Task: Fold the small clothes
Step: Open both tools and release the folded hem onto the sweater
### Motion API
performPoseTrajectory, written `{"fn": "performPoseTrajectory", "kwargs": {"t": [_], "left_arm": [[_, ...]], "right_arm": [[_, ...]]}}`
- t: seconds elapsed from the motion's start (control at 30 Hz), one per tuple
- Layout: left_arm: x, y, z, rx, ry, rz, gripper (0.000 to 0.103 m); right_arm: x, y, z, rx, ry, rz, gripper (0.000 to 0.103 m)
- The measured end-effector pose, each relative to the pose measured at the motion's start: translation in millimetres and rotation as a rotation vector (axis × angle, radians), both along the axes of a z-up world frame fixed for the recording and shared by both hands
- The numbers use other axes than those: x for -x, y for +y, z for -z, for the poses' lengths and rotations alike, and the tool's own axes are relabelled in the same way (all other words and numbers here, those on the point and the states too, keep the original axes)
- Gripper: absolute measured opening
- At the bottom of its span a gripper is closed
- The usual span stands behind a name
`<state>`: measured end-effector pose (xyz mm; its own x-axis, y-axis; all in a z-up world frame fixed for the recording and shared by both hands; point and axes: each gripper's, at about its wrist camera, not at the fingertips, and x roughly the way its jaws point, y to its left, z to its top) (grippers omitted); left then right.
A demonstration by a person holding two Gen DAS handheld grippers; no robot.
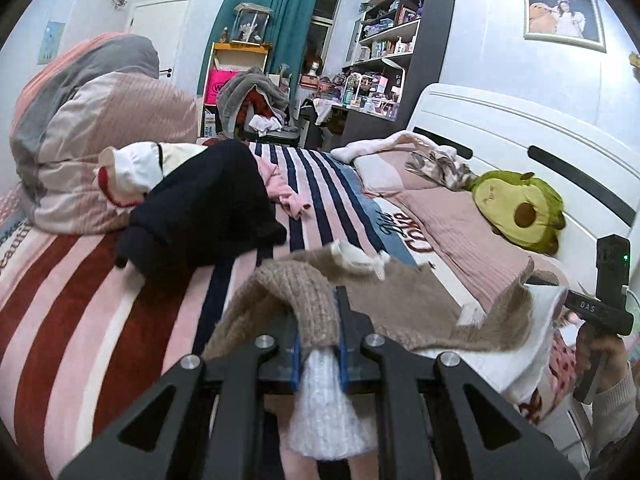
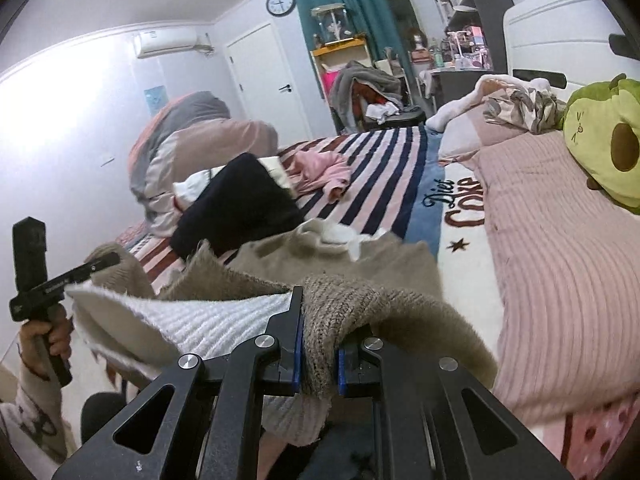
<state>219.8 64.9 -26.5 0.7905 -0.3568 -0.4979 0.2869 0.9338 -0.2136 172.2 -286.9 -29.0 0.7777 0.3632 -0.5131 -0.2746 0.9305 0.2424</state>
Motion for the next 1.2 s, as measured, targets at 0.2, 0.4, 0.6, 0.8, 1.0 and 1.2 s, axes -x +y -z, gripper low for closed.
{"fn": "performPoseTrajectory", "kwargs": {"t": [0.2,0.4,0.6,0.8,1.0,1.2], "left_arm": [[-81,-22,0,-0.062,-0.006,-0.004,0.011],[-153,-42,13,-0.111,0.004,-0.004,0.011],[-212,-58,40,-0.189,0.029,-0.017,0.011],[-248,-58,74,-0.224,0.093,-0.051,0.014],[-240,-51,78,-0.223,0.061,-0.082,0.065],[-211,-44,45,-0.205,0.011,-0.066,0.068]], "right_arm": [[-61,-19,3,0.015,0.006,0.039,0.006],[-125,-42,22,0.017,0.062,0.076,0.006],[-176,-56,45,0.046,0.118,0.098,0.006],[-207,-50,67,0.096,0.180,0.115,0.006],[-214,-52,77,0.054,0.203,0.120,0.016],[-200,-53,64,0.075,0.199,0.150,0.059]]}}
